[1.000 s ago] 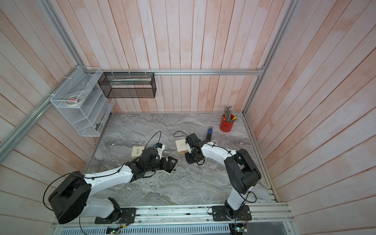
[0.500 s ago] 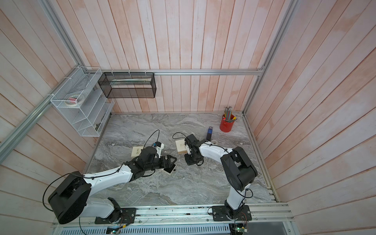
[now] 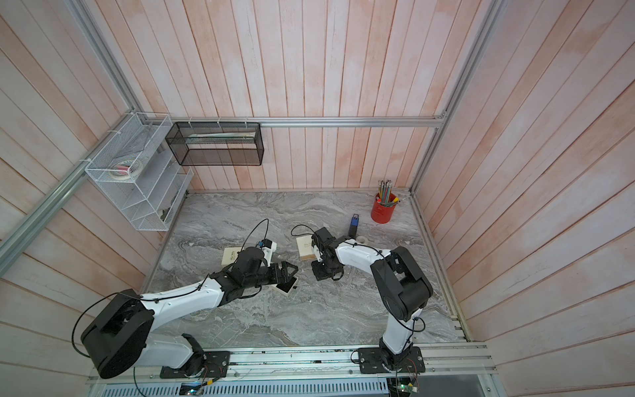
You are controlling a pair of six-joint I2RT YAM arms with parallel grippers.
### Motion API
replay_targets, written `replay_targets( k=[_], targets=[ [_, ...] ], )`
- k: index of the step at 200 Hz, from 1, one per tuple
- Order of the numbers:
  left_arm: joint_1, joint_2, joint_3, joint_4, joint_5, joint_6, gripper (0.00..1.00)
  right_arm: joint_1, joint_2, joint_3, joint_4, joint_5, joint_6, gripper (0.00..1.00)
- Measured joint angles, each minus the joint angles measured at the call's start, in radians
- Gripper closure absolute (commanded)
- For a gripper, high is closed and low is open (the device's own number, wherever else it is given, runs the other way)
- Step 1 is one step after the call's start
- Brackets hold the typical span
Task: Place the earrings into the drawer-style jewelry box
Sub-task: Pick up the earring from the center of the board.
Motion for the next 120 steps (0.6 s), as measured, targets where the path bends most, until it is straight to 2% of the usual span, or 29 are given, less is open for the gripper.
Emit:
replay_targets(
  k=[50,120],
  targets=[
    [0.005,0.000,0.000,0.000,0.000,0.000,0.06,0.000,-0.002,0.000,0.000,-0.002,-0.001,1.00],
    [0.024,-0.035,0.000,-0.043,-0.003,0.003,0.06,0.001,-0.068,-0.008,0.013,0.003,-0.004,1.00]
  ],
)
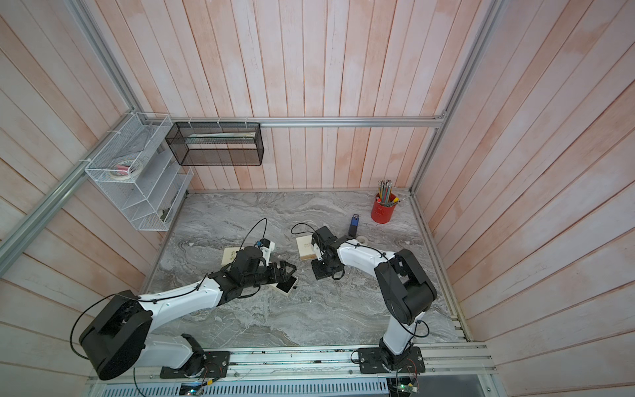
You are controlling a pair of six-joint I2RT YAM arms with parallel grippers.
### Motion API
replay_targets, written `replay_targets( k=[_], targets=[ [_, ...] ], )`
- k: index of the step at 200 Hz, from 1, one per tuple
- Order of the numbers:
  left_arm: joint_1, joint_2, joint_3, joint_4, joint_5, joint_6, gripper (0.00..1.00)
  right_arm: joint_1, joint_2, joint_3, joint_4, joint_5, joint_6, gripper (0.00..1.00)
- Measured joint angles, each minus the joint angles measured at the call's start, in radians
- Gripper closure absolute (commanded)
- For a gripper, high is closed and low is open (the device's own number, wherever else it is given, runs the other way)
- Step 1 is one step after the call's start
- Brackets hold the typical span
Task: Place the earrings into the drawer-style jewelry box
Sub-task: Pick up the earring from the center of the board, then adjust the jewelry box at the center of the board.
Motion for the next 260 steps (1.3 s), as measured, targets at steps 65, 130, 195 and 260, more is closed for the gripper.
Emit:
replay_targets(
  k=[65,130,195,260],
  targets=[
    [0.014,-0.185,-0.029,-0.140,0.000,-0.005,0.06,0.000,-0.215,-0.026,0.146,0.039,0.000,1.00],
    [0.014,-0.257,-0.156,-0.198,0.039,-0.089,0.06,-0.004,-0.303,-0.072,0.285,0.102,0.002,1.00],
    [0.026,-0.151,-0.159,-0.117,0.082,-0.126,0.07,0.019,-0.359,-0.184,0.443,0.133,-0.158,1.00],
    [0.074,-0.125,-0.159,-0.060,0.085,-0.142,0.08,0.047,-0.349,-0.223,0.446,0.130,-0.286,1.00]
  ],
)
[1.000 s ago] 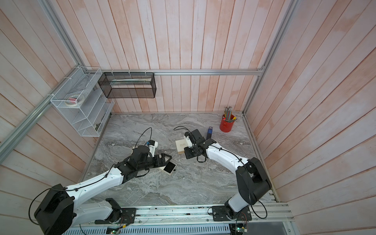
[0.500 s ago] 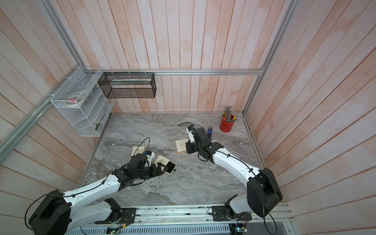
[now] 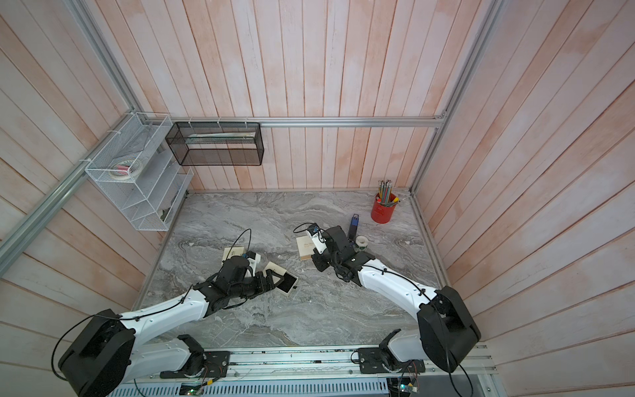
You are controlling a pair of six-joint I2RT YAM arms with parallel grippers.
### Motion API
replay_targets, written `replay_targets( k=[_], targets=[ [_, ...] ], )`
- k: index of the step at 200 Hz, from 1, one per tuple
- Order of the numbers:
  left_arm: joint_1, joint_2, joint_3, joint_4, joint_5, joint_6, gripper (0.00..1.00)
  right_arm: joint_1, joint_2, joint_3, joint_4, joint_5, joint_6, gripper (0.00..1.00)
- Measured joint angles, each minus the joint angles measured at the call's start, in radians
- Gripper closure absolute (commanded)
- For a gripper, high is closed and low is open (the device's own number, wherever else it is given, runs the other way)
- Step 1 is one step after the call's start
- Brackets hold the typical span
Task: Place the earrings into the drawer-style jewelry box
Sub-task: Adjust the jewelry box at the center of the board.
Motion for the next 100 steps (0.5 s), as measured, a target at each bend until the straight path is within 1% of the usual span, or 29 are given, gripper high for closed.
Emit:
replay_targets(
  k=[61,100],
  targets=[
    [0.064,0.068,0.009,0.019,0.007,0.015,0.09,0.000,-0.035,-0.082,0.055,-0.029,-0.055,1.00],
    [0.109,0.130,0.058,0.035,0.038,0.054,0.10,0.004,-0.078,-0.132,0.134,-0.053,-0.098,1.00]
  ],
)
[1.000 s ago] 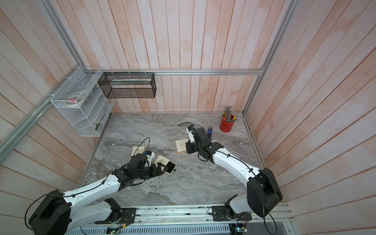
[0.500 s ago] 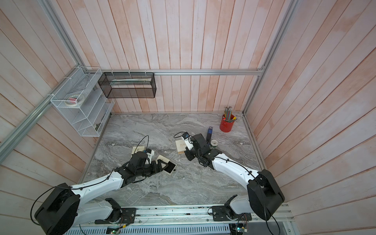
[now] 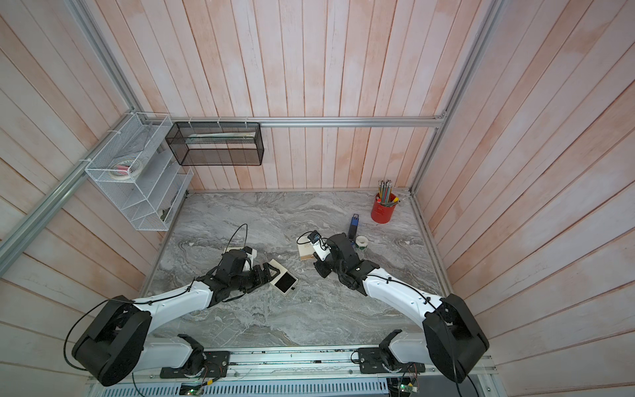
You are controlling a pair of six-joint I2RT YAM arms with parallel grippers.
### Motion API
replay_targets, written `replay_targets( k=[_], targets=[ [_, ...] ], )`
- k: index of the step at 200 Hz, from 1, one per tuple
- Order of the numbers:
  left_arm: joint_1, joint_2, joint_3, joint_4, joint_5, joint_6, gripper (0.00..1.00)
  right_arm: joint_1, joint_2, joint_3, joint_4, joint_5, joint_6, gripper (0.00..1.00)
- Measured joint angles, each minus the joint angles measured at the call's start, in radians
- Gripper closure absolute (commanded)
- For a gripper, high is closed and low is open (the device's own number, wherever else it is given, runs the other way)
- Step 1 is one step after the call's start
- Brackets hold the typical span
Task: Place the earrings into the drawer-style jewelry box
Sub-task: Adjust the jewelry box at the center of the board, then insert the earring into the inner lining.
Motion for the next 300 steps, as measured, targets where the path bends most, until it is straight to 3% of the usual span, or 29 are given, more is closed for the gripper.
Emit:
replay_targets(
  k=[113,183,240,300],
  targets=[
    [0.040,0.133,0.090,0.083,0.092,0.076,0.10,0.155,0.011,-0.109,0.183,-0.012,-0.329,1.00],
    [0.055,0.067,0.053,0.133,0.113,0.069,0.11,0.216,0.065,-0.132,0.295,-0.024,-0.490,1.00],
    [0.056,-0.043,-0.089,0.158,0.151,0.021,0.19,0.273,0.180,-0.109,0.317,-0.010,-0.584,1.00],
    [0.073,-0.049,-0.149,0.230,0.203,-0.031,0.40,0.290,0.265,-0.048,0.337,0.007,-0.660,1.00]
  ],
)
